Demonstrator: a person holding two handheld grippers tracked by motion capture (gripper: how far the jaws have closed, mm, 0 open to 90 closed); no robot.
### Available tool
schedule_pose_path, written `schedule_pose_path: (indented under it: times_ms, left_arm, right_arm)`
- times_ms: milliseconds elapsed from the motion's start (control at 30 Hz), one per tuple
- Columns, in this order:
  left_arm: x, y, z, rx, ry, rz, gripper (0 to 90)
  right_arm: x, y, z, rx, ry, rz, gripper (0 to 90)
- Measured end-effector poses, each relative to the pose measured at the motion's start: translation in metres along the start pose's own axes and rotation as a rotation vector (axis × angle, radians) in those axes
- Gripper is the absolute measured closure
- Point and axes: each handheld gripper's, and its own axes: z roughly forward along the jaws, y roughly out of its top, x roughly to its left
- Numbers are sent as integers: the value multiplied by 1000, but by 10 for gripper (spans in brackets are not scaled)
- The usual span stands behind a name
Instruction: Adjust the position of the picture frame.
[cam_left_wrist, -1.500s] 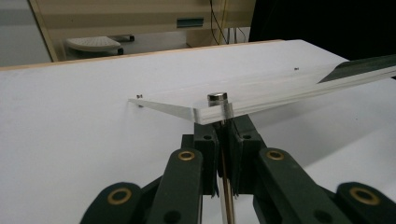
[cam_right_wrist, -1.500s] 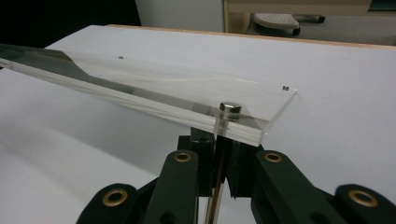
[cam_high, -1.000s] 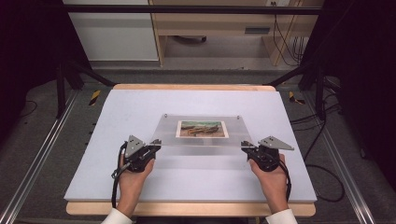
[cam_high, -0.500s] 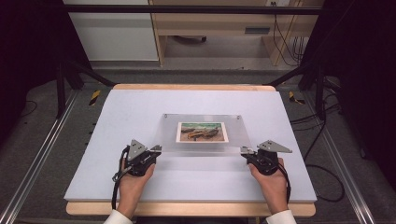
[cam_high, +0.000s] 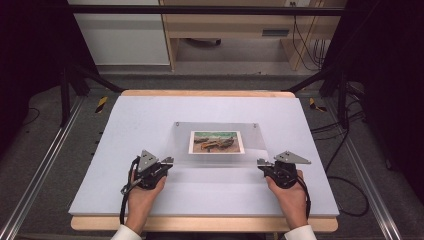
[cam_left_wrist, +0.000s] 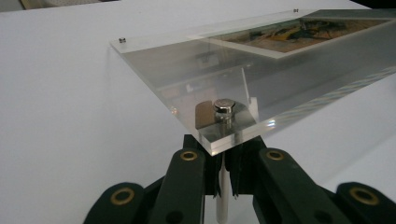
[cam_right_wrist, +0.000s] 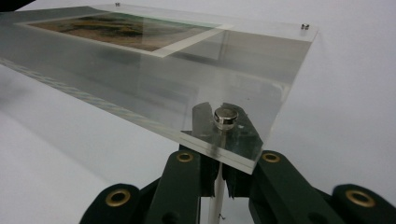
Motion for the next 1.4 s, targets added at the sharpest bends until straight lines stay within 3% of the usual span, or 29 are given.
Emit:
schedule_pose_path:
  times_ms: [500,1400]
  left_arm:
    - [-1,-3,5,26,1,19,833]
    - [1,-7,8,38,8,17,834]
  right_arm:
    - [-2,-3,5,24,-17,5,843]
    - [-1,-5,9,53,-15,0,841]
